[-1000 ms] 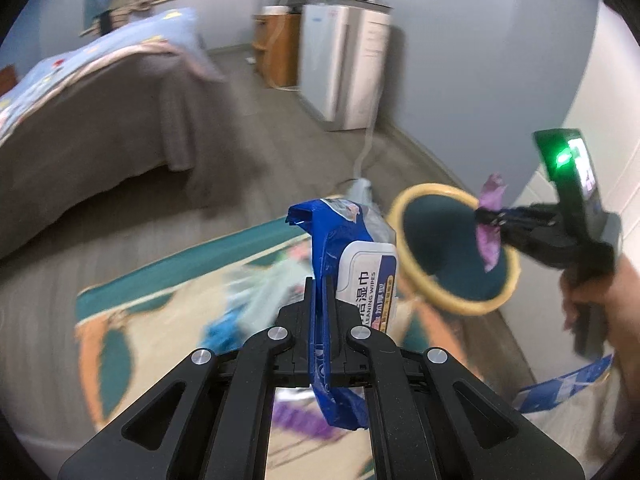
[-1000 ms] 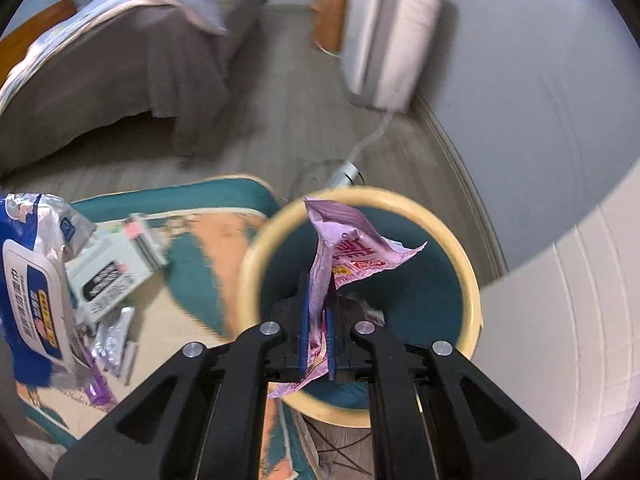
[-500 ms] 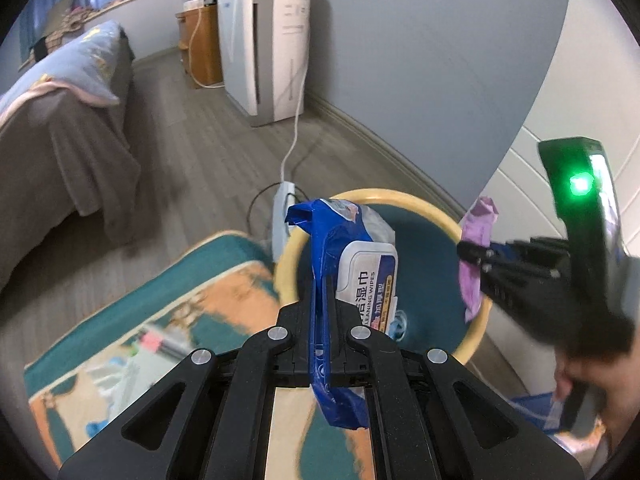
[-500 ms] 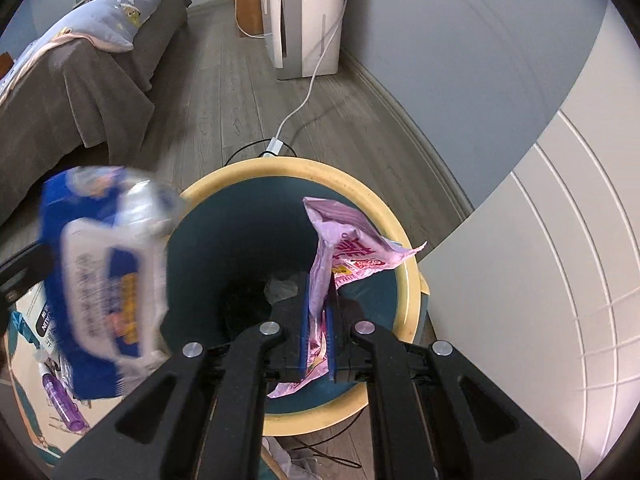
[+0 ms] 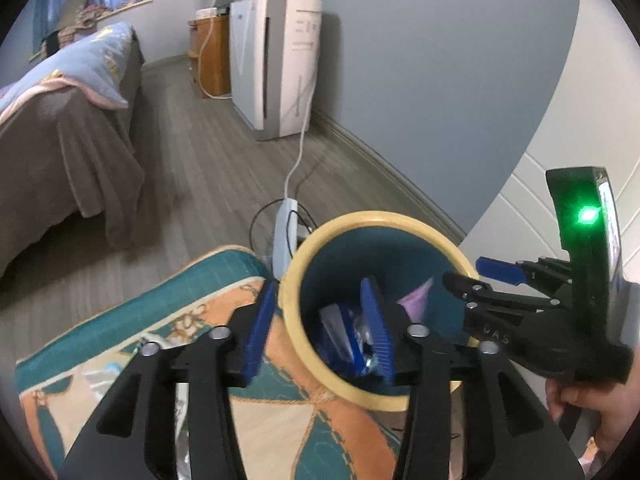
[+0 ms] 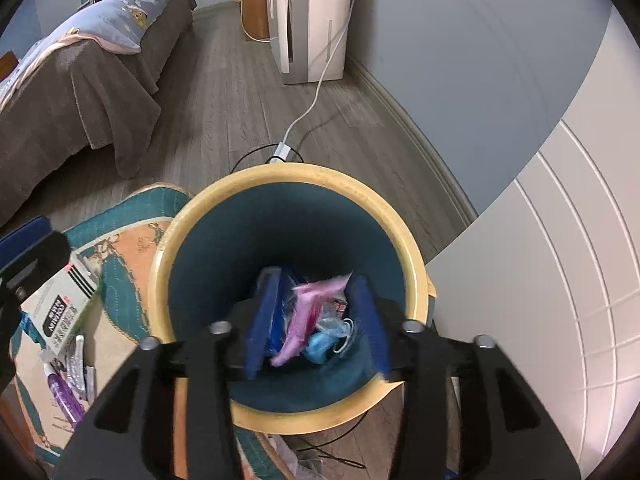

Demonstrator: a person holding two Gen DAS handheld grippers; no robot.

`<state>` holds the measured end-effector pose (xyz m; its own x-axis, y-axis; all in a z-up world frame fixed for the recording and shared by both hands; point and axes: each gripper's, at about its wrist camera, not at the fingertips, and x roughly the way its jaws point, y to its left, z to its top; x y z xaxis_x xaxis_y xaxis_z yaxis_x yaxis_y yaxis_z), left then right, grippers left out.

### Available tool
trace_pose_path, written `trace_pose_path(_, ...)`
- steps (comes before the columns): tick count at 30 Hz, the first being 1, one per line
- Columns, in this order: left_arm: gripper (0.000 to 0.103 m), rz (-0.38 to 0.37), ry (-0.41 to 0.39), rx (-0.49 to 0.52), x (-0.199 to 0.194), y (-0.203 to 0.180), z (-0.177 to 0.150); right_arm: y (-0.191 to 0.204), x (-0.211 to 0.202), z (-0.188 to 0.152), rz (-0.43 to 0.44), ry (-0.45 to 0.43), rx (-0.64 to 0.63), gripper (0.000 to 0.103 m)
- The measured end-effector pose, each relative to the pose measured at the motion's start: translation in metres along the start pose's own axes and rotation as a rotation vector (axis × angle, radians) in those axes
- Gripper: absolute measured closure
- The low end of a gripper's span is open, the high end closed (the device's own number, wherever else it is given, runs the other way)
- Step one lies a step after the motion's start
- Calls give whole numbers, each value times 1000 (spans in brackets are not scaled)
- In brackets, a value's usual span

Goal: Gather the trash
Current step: 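Drop the pink wrapper into the wastebasket with the right tool while the left drops the wipes, then move both tools back over the cushion toward the mask and medicine box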

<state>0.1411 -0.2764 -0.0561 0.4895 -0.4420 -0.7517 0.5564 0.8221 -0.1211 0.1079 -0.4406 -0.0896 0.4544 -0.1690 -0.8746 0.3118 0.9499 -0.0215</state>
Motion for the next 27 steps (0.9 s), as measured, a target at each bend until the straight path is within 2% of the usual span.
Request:
trace_pose_path(1,41,8,-11,-7,-7,3,-2,2,-3,1,0,-7,-1,46)
trace_pose_path(2,31,16,-20,-10,-11,7,-2,5,-7,2,0,-17,-5,41)
trace_pose_path(3,25,28,-33,-13,-18,12,-3,8,-10,3,-2,-27,-8,32)
trace_pose_path(4,22,40,-41,-16,-24,16,-4,13,-14,5,-3,-37,-11,25)
trace_pose_path(6,10,80,-57,-28,-40,26,-8,22,-23,7,8,-53,-9,15)
trace_pose_path(7,9,110,-64,-38,-49,32,-10,27,-27,8,13,-59,-4,9)
trace_pose_path(10,8,180,-70,-56,-73,51,-19,44,-39,10,42,-76,4,6)
trace_pose_path(14,6,283,-75,-50,-105,76,-34,80,-53,11,77,-96,-67,6)
trace_pose_path(17,6,361,-50,-64,-124,95,-48,104,-54,6,99,-81,-113,6)
trace_pose_path(23,5,420,-32,-143,-149,130,-81,139,-43,-8,169,-7,-146,6)
trace_pose_path(27,5,443,-17,-176,-153,154,-101,159,-44,-15,202,-2,-160,6)
